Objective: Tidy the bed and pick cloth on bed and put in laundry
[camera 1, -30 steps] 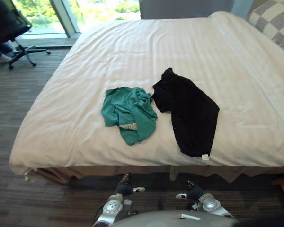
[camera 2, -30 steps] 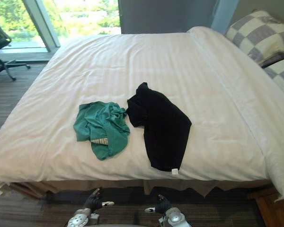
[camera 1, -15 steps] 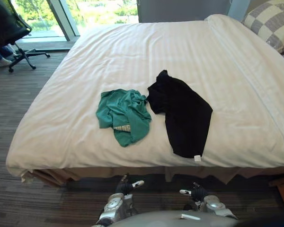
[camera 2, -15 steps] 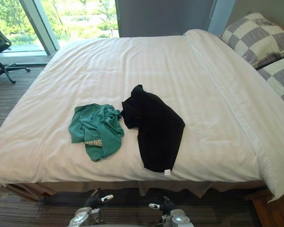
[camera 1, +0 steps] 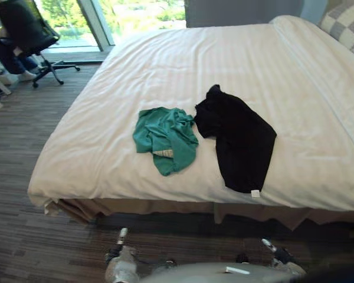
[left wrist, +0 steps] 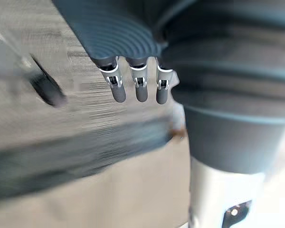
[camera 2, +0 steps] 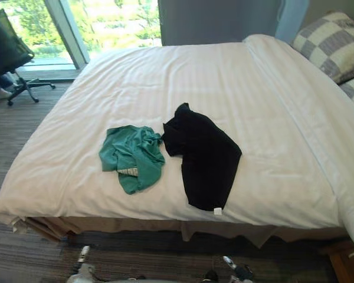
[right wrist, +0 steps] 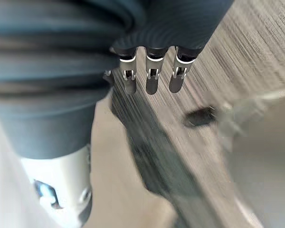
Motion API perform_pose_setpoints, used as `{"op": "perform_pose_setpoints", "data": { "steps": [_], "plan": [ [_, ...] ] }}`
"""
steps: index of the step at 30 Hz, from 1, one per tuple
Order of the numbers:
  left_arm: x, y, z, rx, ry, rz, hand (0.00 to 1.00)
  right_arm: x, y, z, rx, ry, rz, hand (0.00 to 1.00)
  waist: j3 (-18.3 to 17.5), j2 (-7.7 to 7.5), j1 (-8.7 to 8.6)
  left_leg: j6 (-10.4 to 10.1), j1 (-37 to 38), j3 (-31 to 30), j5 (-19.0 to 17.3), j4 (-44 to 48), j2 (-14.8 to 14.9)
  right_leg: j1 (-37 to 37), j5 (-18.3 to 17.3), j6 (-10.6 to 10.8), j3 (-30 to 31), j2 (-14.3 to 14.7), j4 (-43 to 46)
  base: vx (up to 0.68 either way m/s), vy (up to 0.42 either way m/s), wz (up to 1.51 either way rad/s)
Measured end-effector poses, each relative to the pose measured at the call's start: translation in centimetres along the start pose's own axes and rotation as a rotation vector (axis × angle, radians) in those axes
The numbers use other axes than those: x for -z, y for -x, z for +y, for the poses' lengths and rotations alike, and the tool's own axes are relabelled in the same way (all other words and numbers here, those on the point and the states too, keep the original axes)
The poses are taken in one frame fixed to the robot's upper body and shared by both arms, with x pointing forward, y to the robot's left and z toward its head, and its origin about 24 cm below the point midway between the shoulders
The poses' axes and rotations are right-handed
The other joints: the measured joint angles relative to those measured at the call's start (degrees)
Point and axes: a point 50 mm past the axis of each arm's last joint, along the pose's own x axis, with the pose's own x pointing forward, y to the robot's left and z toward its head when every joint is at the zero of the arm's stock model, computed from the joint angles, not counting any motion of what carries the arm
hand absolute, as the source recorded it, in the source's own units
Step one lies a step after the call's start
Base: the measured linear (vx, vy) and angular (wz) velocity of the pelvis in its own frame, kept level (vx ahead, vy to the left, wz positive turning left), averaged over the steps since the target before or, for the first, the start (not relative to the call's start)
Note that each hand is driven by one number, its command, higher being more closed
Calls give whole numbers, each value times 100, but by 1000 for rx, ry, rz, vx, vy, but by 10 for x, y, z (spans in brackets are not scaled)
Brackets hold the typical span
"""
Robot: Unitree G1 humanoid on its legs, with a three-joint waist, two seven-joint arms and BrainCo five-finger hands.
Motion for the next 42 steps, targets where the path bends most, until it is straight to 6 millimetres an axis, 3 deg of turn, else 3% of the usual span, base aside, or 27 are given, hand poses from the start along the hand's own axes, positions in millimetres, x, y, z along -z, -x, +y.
{"op": "perform_pose_setpoints", "data": {
  "steps": [1, 4, 6, 8, 10, 11, 13, 14, 15, 17, 18, 19, 20, 21, 22, 23, 24, 25, 27, 28, 32, 35, 36, 37, 39, 42],
  "plan": [
    [-26, -7, 9, -69, 152, -53, 0, -6, -1, -7, 42, -58, -33, 0, -89, -11, 16, 0, -3, -15, 12, -50, -8, 5, -6, 15, -83, -16, 1, 99, 1, 22],
    [-86, -14, 37, -178, 389, -200, 0, -24, -3, -27, 136, -163, -119, 0, -353, -92, 90, -10, 25, -27, 66, -66, -16, 60, -20, 38, -230, -32, 3, 134, 6, 14],
    [-111, -13, 41, -181, 393, -286, 0, -48, -4, -40, 176, -174, -207, 0, -463, -115, 148, -12, 48, -26, 61, -58, -19, 103, -24, 41, -381, -38, 4, 150, 11, 18],
    [-135, -11, 38, -153, 361, -371, 0, -91, -2, -43, 174, -155, -373, 0, -487, -159, 168, -12, 47, -24, 61, -57, -13, 132, -35, 32, -465, -32, 4, 65, 3, 13],
    [-164, -1, 11, 16, 310, -487, 0, -156, 13, -30, 135, -93, -636, 0, -512, -203, 169, -46, 92, -1, 36, -58, 25, 151, -82, 9, -474, 1, 3, 0, 0, 0],
    [-173, 4, -2, 91, 250, -537, 0, -170, 19, -24, 120, -64, -700, 0, -526, -222, 170, -60, 109, 8, 25, -60, 38, 147, -108, 10, -473, 13, 2, -28, -23, -4],
    [-210, 52, -73, 440, -14, -823, 0, -211, 51, -3, 38, 21, -925, 0, -595, -290, 172, -97, 88, 25, -40, 2, 109, 141, -174, -16, -449, 60, 2, -16, -23, -6],
    [-218, 70, -91, 527, -94, -914, 0, -218, 60, 1, 22, 40, -975, 0, -610, -299, 165, -116, 66, 38, -70, 39, 120, 124, -179, -23, -423, 82, 2, 7, -22, -21],
    [-227, 107, -121, 685, -210, -1080, 0, -232, 78, 7, -11, 72, -1066, 0, -675, -328, 157, -141, 28, 125, -114, 100, 164, 46, -185, -37, -316, 119, 2, 17, -22, -30],
    [-223, 152, -151, 818, -367, -1280, 0, -245, 99, 20, -78, 162, -1164, 0, -705, -326, 88, -157, 31, 307, -165, 168, 198, -69, -179, -45, -63, 171, 29, 42, -15, -54],
    [-209, 170, -166, 887, -444, -1356, 0, -248, 108, 30, -131, 242, -1198, 0, -752, -337, -8, -154, 34, 397, -175, 185, 196, -147, -179, -47, 105, 169, 74, 68, 2, -56],
    [-200, 175, -173, 907, -490, -1382, 0, -248, 111, 37, -159, 277, -1205, 0, -757, -314, -35, -153, 37, 468, -176, 196, 192, -171, -178, -47, 173, 165, 91, 58, 10, -59],
    [-178, 182, -187, 961, -594, -1408, 0, -245, 113, 52, -222, 334, -1205, 0, -769, -279, -81, -151, 49, 558, -176, 244, 195, -263, -175, -51, 329, 163, 148, 50, 7, -60],
    [-151, 187, -200, 1020, -698, -1403, 0, -238, 114, 68, -289, 391, -1186, 0, -750, -254, -150, -149, 75, 660, -176, 259, 196, -328, -174, -54, 472, 165, 192, 27, -7, -60],
    [-138, 189, -205, 1049, -746, -1394, 0, -234, 114, 75, -320, 410, -1172, 0, -739, -240, -199, -149, 98, 688, -176, 258, 200, -351, -173, -55, 532, 171, 205, 27, -18, -65],
    [-104, 194, -213, 1117, -834, -1361, 0, -225, 114, 89, -383, 452, -1145, 0, -693, -220, -269, -143, 131, 808, -179, 257, 207, -414, -171, -59, 690, 188, 247, 5, -19, -50],
    [-89, 194, -212, 1136, -862, -1336, 0, -221, 115, 93, -401, 462, -1138, 0, -665, -213, -318, -142, 143, 803, -180, 258, 207, -428, -171, -59, 766, 190, 256, 6, -22, -52],
    [-56, 196, -211, 1187, -920, -1289, 0, -213, 115, 103, -440, 485, -1120, 0, -616, -203, -382, -124, 171, 813, -190, 257, 207, -463, -171, -60, 848, 200, 265, 11, -22, -31],
    [-15, 191, -207, 1191, -1089, -1334, 0, -200, 116, 117, -492, 545, -1104, 0, -506, -195, -399, -113, 233, 853, -197, 269, 217, -500, -170, -72, 1000, 222, 287, 17, -25, -40],
    [-4, 183, -207, 1179, -1184, -1367, 0, -197, 118, 123, -515, 557, -1098, 0, -449, -200, -420, -113, 245, 927, -197, 326, 222, -554, -161, -86, 1095, 228, 307, 21, -25, -36],
    [-5, 182, -223, 1120, -1281, -1409, 0, -185, 117, 135, -559, 616, -1054, 0, -333, -169, -466, -112, 319, 1004, -197, 434, 237, -600, -167, -103, 1290, 233, 421, 0, -24, -27],
    [-12, 154, -223, 1007, -1429, -1337, 0, -170, 121, 142, -611, 655, -1028, 0, -308, -139, -478, -112, 320, 1238, -197, 451, 254, -697, -168, -111, 1484, 263, 440, -38, -28, -34],
    [-26, 132, -222, 906, -1474, -1279, 0, -169, 123, 141, -617, 656, -1033, 0, -299, -152, -493, -113, 241, 1387, -197, 455, 282, -899, -127, -166, 1616, 308, 457, -49, -40, -48],
    [-43, 122, -223, 840, -1478, -1271, 0, -171, 123, 139, -612, 652, -1038, 0, -259, -199, -486, -113, 141, 1501, -197, 459, 318, -1093, -86, -200, 1726, 341, 493, -55, -43, -50],
    [-59, 121, -231, 792, -1444, -1260, 0, -174, 123, 137, -600, 643, -1045, 0, -162, -268, -493, -113, -52, 1594, -197, 462, 370, -1375, -56, -239, 1763, 393, 602, -114, -62, -18],
    [-66, 127, -245, 764, -1383, -1205, 0, -181, 136, 138, -622, 617, -1105, 0, 40, -260, -492, -156, -134, 1653, -226, 445, 425, -1512, -20, -252, 1775, 458, 673, -101, -46, -4]
  ]
}}
